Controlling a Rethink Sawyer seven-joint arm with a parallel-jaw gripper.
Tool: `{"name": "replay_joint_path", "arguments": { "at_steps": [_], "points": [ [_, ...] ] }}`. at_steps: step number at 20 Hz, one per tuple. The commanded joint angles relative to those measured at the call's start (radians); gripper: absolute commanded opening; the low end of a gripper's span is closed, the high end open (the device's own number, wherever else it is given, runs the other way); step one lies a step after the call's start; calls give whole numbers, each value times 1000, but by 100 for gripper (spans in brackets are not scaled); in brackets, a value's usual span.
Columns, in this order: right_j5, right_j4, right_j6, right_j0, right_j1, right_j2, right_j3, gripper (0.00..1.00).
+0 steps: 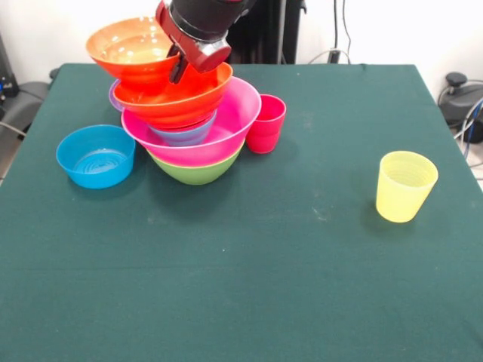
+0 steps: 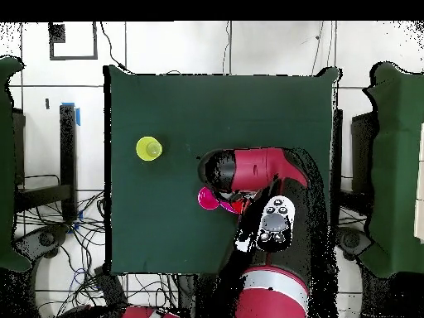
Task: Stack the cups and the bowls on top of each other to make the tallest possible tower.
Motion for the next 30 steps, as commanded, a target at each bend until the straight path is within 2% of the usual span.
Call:
{"name": "replay_joint_path", "arguments": {
  "at_steps": [1, 15, 20, 30],
  "points": [
    [-31, -37, -158, -14, 12, 129, -11, 0],
    [37, 0, -198, -46, -29, 175, -29, 0],
    [61, -7, -213, -61, -61, 190, -6, 0],
    [89, -15, -212, -70, -73, 203, -11, 0]
  ]
}}
